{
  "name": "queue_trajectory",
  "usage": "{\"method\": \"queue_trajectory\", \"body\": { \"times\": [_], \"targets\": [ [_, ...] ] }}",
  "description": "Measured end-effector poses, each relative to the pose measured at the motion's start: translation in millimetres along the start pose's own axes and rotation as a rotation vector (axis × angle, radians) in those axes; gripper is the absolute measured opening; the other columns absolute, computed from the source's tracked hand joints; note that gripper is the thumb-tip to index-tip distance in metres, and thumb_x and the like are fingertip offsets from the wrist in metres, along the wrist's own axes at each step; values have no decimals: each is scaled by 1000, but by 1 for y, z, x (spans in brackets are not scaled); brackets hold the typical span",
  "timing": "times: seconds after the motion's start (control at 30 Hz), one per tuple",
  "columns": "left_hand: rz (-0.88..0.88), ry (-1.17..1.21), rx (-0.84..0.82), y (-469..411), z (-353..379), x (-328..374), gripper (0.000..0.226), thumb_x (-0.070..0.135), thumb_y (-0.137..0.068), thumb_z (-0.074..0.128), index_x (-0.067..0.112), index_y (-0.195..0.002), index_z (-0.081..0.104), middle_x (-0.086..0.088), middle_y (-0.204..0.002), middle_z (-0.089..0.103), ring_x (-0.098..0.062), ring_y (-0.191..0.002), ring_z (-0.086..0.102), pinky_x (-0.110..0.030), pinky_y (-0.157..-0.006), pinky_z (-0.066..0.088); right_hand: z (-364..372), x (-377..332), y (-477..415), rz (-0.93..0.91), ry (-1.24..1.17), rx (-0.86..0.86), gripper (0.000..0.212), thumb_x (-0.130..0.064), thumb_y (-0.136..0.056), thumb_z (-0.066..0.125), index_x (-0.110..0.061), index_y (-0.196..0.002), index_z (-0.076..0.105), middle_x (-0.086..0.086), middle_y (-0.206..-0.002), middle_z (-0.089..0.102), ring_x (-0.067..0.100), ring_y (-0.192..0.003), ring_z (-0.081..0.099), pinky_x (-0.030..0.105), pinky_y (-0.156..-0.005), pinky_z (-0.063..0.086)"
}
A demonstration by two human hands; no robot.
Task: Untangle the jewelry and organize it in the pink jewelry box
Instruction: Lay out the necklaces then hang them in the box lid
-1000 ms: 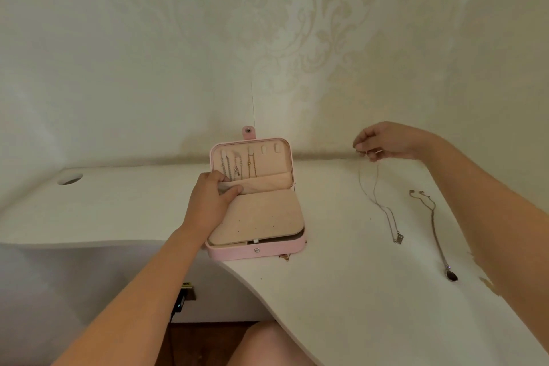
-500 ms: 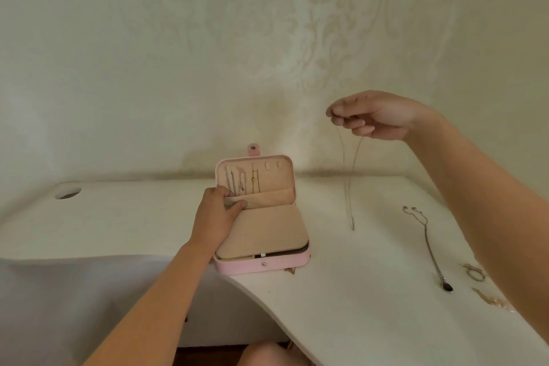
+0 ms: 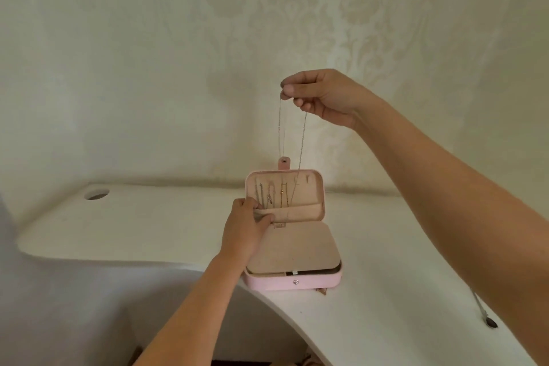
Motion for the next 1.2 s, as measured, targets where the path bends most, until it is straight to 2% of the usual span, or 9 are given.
{"method": "queue_trajectory", "body": {
  "times": [0.2, 0.37, 0.9, 1.1, 1.2],
  "targets": [
    [4, 25, -7, -1, 0, -3, 36, 32, -89, 63, 11, -117, 53, -5, -113, 48, -14, -85, 52, -22, -77, 41, 16, -2, -22, 2, -2, 11, 11, -3, -84, 66, -7, -93, 69, 1, -76, 71, 4, -56, 54, 12, -55, 46],
    [13, 17, -6, 0, -1, -4, 33, 34, -89, 62, 14, -114, 56, -2, -111, 47, -11, -83, 48, -17, -74, 37, 22, -2, -35, 13, 9, 8, 10, -4, -83, 67, -8, -93, 69, 2, -77, 71, 4, -56, 54, 12, -56, 47],
    [13, 19, -10, -1, 0, -3, 38, 34, -89, 61, 13, -120, 54, -3, -117, 47, -12, -89, 49, -16, -76, 38, 10, 20, -43, 45, 16, 39, 11, -1, -83, 67, -7, -92, 68, 2, -78, 70, 6, -60, 58, 14, -60, 49],
    [13, 12, -7, 0, -1, -3, 37, 34, -89, 61, 13, -119, 54, -4, -116, 48, -13, -88, 50, -16, -75, 39, 10, 21, -41, 46, 33, 16, 12, 0, -83, 66, -6, -93, 68, 3, -79, 71, 9, -70, 66, 15, -66, 52],
    [8, 12, -7, 0, -1, -3, 37, 35, -89, 62, 13, -118, 55, -4, -116, 48, -14, -89, 52, -18, -75, 40, 10, 25, -38, 33, 117, 26, 14, 0, -83, 66, -8, -95, 67, 2, -81, 72, 9, -74, 68, 14, -65, 51]
  ]
}}
Point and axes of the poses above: each hand's wrist, its own y-axis away from the middle knuckle, its own z-axis out of the palm, x = y × z, the point moved 1 cm from there along -y, towards the middle knuckle
